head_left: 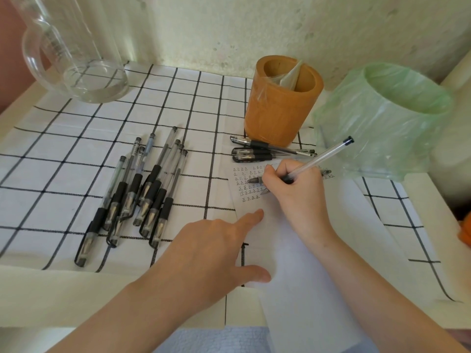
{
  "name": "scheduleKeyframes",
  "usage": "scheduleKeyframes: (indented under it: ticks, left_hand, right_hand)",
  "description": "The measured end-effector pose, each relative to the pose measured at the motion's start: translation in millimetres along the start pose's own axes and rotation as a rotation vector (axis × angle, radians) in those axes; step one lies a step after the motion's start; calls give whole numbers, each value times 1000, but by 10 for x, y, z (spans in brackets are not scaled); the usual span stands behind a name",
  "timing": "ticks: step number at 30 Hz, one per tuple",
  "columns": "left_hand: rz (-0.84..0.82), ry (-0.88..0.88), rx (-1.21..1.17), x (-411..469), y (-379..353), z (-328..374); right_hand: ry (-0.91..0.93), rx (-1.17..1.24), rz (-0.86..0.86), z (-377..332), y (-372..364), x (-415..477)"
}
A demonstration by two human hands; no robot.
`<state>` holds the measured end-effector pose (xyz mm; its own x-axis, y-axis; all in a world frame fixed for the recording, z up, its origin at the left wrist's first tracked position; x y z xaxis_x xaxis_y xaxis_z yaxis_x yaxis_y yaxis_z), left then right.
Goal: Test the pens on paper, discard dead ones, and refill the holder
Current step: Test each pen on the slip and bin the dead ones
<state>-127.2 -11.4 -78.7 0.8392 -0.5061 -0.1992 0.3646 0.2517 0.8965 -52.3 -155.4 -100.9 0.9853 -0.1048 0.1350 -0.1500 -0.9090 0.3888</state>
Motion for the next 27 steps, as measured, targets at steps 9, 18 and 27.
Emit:
scheduleKeyframes:
  ticks: [9, 18, 27]
  left_hand:
    - [0, 8, -3, -6, 9, -1]
    - [9, 2, 11, 1, 14, 0]
    - [17, -2, 8, -1, 11, -7]
  right_hand:
    - [12, 6, 15, 7, 10, 3]
    - [6, -1, 0, -15, 2, 10]
    - [9, 8, 3, -8, -10, 9]
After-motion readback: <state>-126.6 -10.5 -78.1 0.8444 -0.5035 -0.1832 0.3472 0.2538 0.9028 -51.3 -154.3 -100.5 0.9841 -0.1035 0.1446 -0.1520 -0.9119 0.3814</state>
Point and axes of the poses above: each hand's wrist, its own x-axis towards the middle knuckle, its own y-axis out of the back of the hand, z = x × y, the point moved 2 cm from there along x, towards the middle knuckle, and after that the axes turned 7 degrees about -y, right-handed, at the moved point
